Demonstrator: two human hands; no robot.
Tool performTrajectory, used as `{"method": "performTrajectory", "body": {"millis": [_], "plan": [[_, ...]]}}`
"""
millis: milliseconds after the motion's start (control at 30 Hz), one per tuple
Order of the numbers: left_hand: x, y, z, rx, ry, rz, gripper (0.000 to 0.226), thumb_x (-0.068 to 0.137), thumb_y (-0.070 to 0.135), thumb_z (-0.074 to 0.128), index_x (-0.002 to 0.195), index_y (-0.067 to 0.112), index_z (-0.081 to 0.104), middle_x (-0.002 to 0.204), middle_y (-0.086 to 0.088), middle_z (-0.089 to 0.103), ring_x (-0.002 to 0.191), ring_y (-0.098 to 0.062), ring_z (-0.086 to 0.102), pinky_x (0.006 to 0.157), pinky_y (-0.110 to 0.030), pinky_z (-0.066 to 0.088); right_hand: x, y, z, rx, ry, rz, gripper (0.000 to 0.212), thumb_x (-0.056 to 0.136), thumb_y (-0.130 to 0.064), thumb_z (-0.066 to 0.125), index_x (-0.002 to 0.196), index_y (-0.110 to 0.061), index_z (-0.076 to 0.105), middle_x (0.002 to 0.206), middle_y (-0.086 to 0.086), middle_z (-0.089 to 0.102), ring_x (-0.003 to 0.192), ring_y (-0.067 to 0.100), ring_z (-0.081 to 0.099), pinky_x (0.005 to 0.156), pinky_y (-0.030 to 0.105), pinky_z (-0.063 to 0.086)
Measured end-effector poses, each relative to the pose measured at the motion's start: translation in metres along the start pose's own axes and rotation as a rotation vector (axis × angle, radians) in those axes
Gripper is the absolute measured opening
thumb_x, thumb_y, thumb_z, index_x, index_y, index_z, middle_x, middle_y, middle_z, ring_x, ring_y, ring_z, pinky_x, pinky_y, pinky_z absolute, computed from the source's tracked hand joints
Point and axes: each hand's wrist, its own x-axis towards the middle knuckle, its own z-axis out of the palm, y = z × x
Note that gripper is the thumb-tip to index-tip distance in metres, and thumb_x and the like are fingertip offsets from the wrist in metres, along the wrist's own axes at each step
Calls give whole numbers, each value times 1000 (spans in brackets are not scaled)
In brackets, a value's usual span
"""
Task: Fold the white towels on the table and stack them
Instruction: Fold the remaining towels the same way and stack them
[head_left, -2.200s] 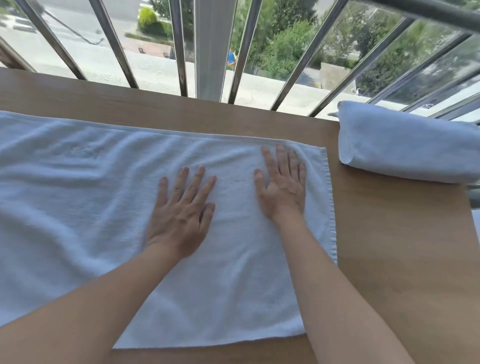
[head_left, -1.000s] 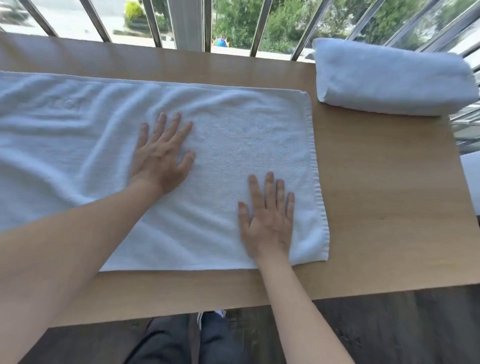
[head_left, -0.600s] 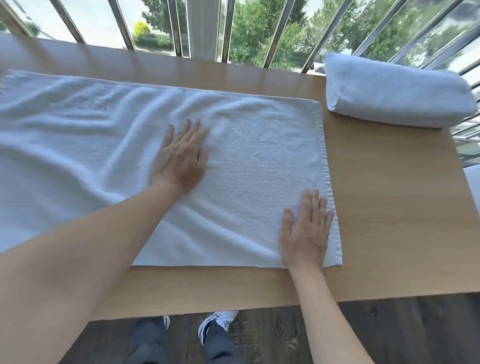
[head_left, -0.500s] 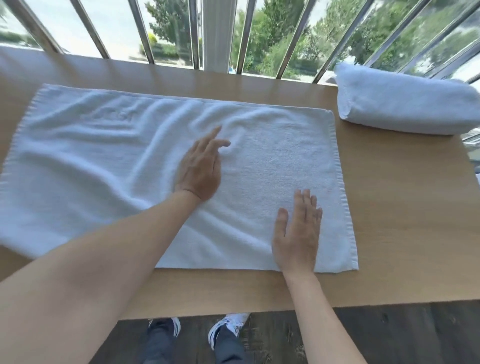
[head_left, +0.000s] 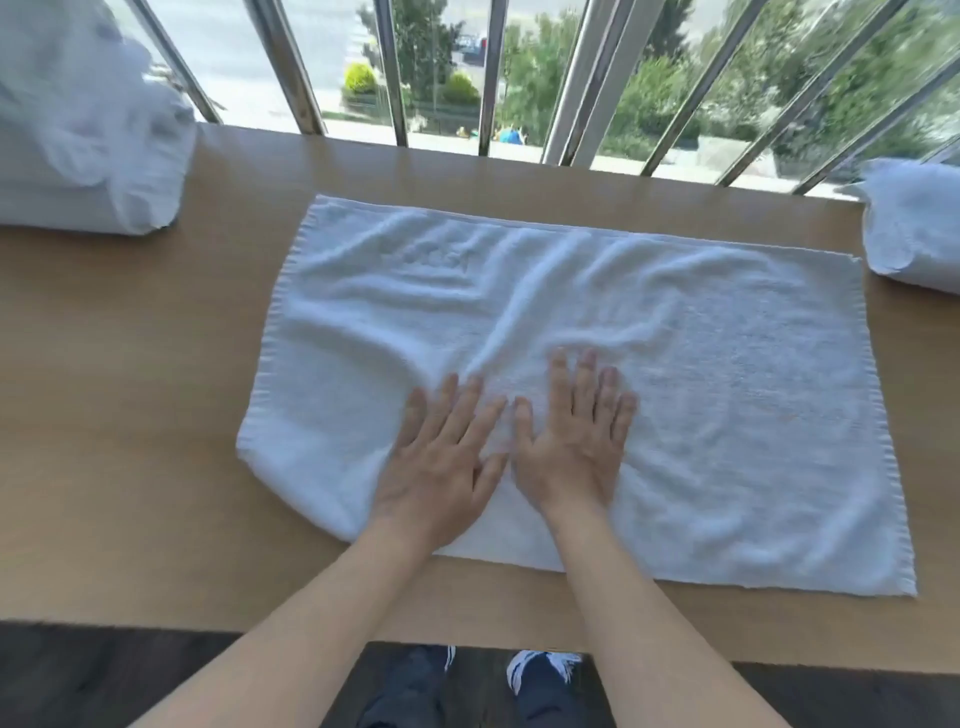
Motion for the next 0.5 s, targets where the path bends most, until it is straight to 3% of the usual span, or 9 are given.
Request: {"method": "performTrajectory", "body": {"millis": [100,300,500], "plan": [[1,-25,-7,48,-58,-44,65,99,60,24,159,34,19,169,5,4,155,-19,-5,122,-55,-3,1,-1,1,-52,-22,11,71,98,-60,25,159,-35,-1,168,-1,-7,154,25,-8,123,51,-7],[5,-84,-28,106,-73,-211,71,98,67,13,158,38,-10,166,10,-21,152,-18,-21,122,-53,-10,2,-1,1,-80,21,45,70,95,-56,29,159,-32,15,168,0,8,154,27,5,123,53,2],[6,-111,-43,81,-100,-208,69,99,62,12,158,35,-11,165,8,-24,151,-18,-23,121,-46,-13,3,0,3,-111,11,40,70,95,-53,31,159,-31,13,168,0,7,154,25,4,123,54,4]]}}
